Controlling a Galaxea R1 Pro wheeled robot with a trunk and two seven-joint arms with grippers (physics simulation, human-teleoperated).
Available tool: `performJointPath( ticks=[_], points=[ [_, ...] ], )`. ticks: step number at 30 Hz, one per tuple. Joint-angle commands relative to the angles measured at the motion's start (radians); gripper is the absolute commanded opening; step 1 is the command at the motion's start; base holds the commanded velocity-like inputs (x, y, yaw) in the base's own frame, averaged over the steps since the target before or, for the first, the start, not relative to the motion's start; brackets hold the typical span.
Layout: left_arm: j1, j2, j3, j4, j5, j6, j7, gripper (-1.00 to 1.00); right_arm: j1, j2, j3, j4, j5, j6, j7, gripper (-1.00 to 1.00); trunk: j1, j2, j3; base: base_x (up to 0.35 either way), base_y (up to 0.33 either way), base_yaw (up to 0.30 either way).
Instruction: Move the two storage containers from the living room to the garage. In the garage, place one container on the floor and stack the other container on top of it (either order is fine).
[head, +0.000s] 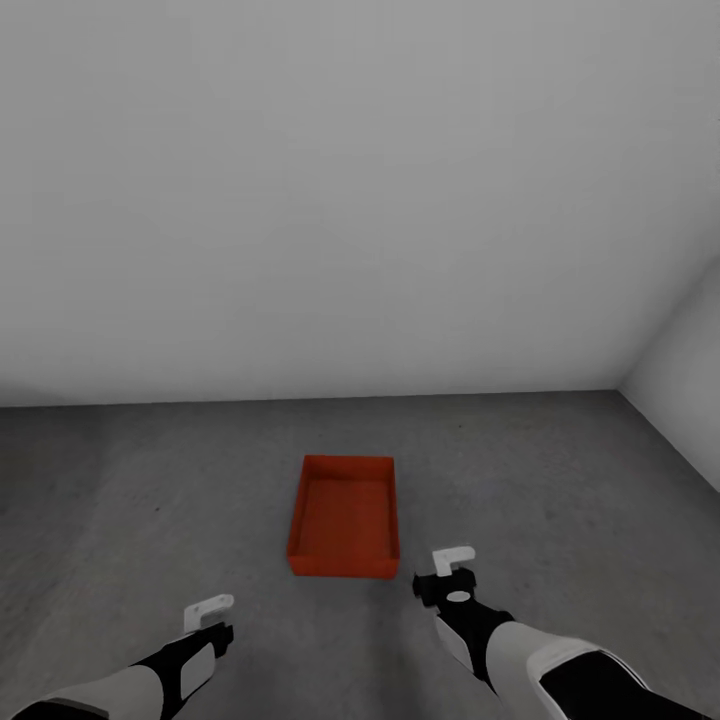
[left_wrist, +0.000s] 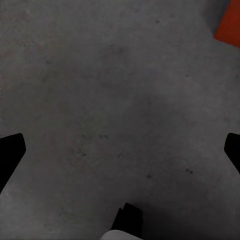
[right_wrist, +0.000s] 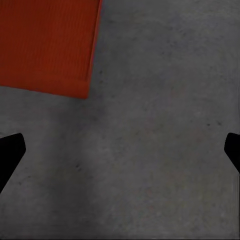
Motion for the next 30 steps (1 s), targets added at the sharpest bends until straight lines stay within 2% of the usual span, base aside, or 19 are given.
performJointPath(
  ticks=[1,5,9,12,16,24,27,28,30],
  points=[
    [0.0,0.0,-0.008,0.0,0.01,-0.002,0.002,1.0,0.01,-0.005,0.008,0.003,-0.007,0.002,-0.001,1.0,0.0,-0.001,-0.001,0.0,0.0,0.0],
    [0.0,0.001,-0.009,0.0,0.01,-0.002,0.003,1.0,0.026,-0.015,0.009,0.004,-0.009,0.021,-0.001,1.0,0.0,-0.001,-0.001,0.0,0.0,0.0],
    [0.005,0.014,-0.01,-0.001,0.009,-0.004,0.001,1.0,0.046,-0.027,0.009,0.005,-0.01,0.029,-0.002,1.0,0.0,-0.001,-0.001,0.0,0.0,0.0],
    [0.026,0.029,-0.01,-0.001,0.009,-0.004,0.001,1.0,0.102,-0.036,0.009,0.005,-0.008,0.028,-0.003,1.0,0.0,-0.001,-0.001,0.0,0.0,-0.001],
    [0.11,0.044,-0.011,-0.001,0.007,-0.007,-0.001,1.0,0.246,-0.052,0.009,0.004,-0.008,0.025,-0.007,1.0,0.0,-0.001,0.003,0.0,0.0,-0.068],
    [0.208,0.028,-0.013,-0.002,0.003,-0.008,-0.013,1.0,0.318,-0.087,0.007,0.006,-0.023,0.02,-0.005,1.0,0.0,-0.001,0.013,0.0,0.0,-0.105],
    [0.25,0.018,-0.013,-0.002,0.001,-0.008,-0.049,1.0,0.379,-0.098,0.006,0.005,-0.054,0.014,-0.003,1.0,0.0,-0.001,0.018,0.0,0.0,-0.085],
    [0.278,0.013,-0.013,-0.001,0.001,-0.007,-0.086,1.0,0.428,-0.109,0.006,0.005,-0.08,0.009,0.0,1.0,0.0,-0.001,0.019,0.0,0.0,-0.077],
    [0.302,0.011,-0.012,-0.001,0.001,-0.007,-0.111,1.0,0.453,-0.126,0.006,0.005,-0.099,0.007,0.003,1.0,0.0,-0.001,0.022,0.0,0.0,-0.075]
  ],
)
